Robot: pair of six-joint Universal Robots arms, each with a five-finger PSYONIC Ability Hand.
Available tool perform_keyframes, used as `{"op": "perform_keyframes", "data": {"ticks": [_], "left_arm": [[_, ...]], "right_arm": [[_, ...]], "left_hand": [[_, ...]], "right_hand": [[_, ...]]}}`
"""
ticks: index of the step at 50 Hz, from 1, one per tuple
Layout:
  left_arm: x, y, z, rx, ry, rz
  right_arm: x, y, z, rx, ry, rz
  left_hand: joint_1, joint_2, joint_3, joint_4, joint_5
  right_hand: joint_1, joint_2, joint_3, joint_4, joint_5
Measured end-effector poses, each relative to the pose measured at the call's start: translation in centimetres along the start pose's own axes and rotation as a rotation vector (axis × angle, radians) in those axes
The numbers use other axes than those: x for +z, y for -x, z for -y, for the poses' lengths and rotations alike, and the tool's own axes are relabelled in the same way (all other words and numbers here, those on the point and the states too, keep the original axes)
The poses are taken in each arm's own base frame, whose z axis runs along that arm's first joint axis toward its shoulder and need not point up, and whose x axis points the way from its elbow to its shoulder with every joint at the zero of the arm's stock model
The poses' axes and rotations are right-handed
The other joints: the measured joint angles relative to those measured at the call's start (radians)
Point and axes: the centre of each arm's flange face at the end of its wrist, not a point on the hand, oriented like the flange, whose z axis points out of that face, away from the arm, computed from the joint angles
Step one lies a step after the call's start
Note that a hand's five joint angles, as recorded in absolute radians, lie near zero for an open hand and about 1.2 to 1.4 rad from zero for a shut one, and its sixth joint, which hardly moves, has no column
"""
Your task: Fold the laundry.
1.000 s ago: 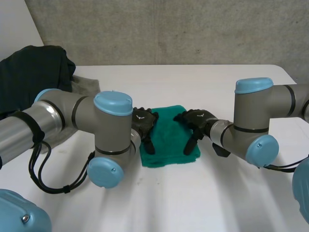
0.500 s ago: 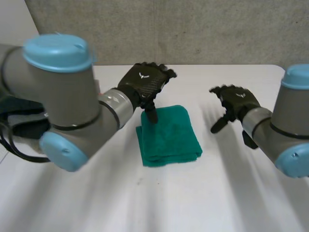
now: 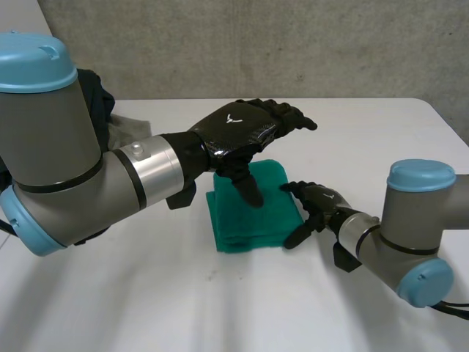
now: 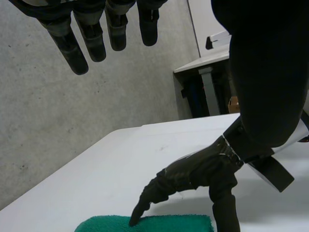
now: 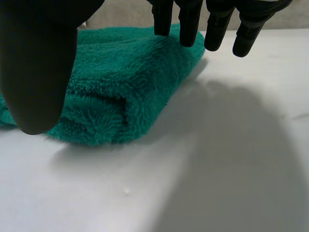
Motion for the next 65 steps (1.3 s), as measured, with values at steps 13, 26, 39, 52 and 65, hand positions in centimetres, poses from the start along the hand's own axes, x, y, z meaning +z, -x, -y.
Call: {"op": "perform_keyframes", "data": {"ticks": [13, 26, 39, 52, 65], "left_arm": [[-0.1, 0.0, -0.2, -0.003, 0.006, 0.005], [0.1, 0.4, -0.3, 0.008, -0.014, 0.013], [0.5, -0.2, 1.3, 0.040, -0.061, -0.003], [0.9, -1.8, 2.3, 0.063, -0.089, -0.044], [1.7, -2.4, 2.9, 0.061, -0.111, -0.067]], "right_arm": [[2.1, 1.3, -0.5, -0.034, -0.018, 0.029], [3.7, 0.8, 2.0, -0.045, -0.120, -0.013], [7.2, -14.5, 11.5, 0.011, -0.424, -0.367], [5.5, -30.1, 14.9, 0.049, -0.587, -0.699], [4.7, -33.0, 14.1, 0.060, -0.609, -0.783]], "left_hand": [[0.000, 0.001, 0.000, 0.000, 0.000], [0.000, 0.001, 0.000, 0.000, 0.000], [0.000, 0.001, 0.000, 0.000, 0.000], [0.000, 0.001, 0.000, 0.000, 0.000], [0.000, 0.001, 0.001, 0.000, 0.000]], "right_hand": [[0.238, 0.258, 0.254, 0.250, 0.246], [0.686, 0.695, 0.707, 0.981, 0.920], [0.686, 0.695, 0.707, 0.982, 0.964], [0.686, 0.695, 0.707, 0.982, 0.964], [0.686, 0.695, 0.707, 0.978, 0.962]]}}
